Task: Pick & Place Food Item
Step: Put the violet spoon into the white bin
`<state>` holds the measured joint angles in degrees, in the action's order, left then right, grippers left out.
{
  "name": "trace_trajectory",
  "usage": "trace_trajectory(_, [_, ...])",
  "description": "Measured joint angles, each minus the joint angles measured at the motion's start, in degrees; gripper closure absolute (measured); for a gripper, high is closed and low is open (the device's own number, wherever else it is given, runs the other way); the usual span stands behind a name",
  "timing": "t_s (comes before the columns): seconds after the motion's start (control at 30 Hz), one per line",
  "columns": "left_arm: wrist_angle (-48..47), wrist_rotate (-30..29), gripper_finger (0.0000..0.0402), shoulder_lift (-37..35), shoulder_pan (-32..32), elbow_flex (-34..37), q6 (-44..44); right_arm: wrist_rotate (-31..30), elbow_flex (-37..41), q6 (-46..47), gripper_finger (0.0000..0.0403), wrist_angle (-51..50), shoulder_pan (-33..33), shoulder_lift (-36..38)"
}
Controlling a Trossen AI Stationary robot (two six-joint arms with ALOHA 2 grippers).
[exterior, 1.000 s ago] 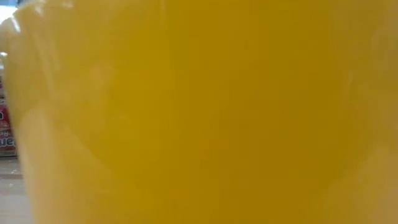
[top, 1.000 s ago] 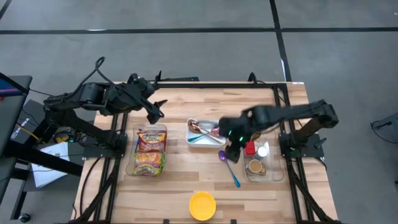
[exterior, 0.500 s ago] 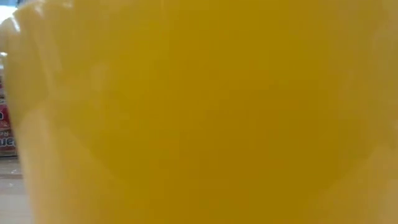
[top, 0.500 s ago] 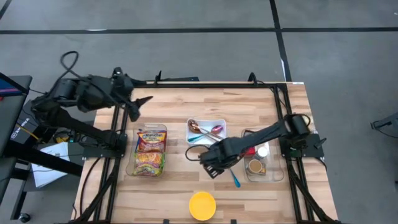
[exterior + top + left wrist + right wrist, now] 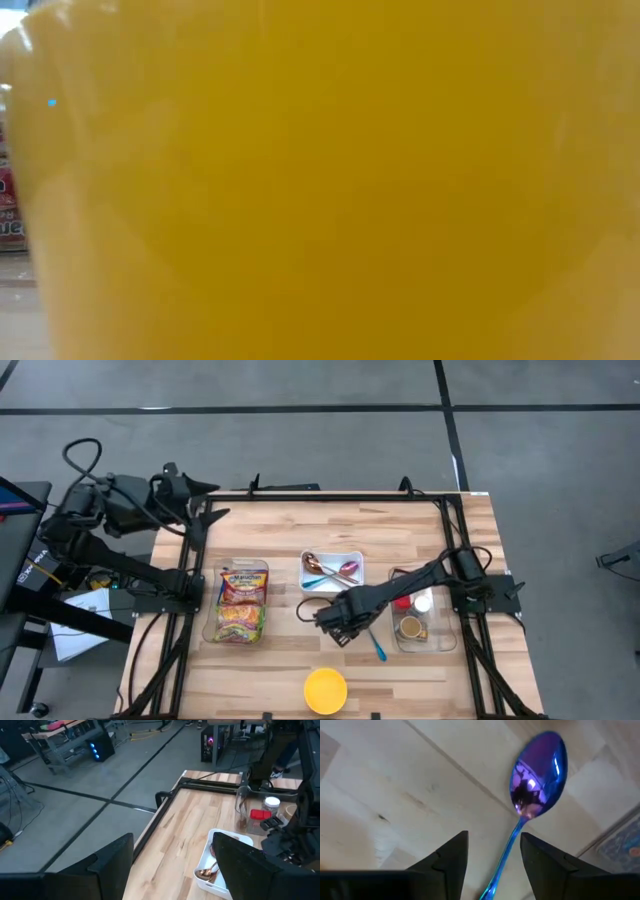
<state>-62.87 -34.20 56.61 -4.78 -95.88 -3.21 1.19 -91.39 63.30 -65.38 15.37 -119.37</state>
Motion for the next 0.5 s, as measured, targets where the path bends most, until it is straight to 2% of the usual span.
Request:
trace_trajectory(0.23, [-0.03,-0.01,0.0137,1.53,0.0,0.0,1.48,-0.32,2.49,-2.27,0.0242,-0.02,-1.86,-0.02])
trace_trajectory(0.5, [-0.09,-0.02,0.0137,2.38,0.0,0.0,1.69,1.66,4.52,-1.94,0.0258,1.41,-0.59,-0.02])
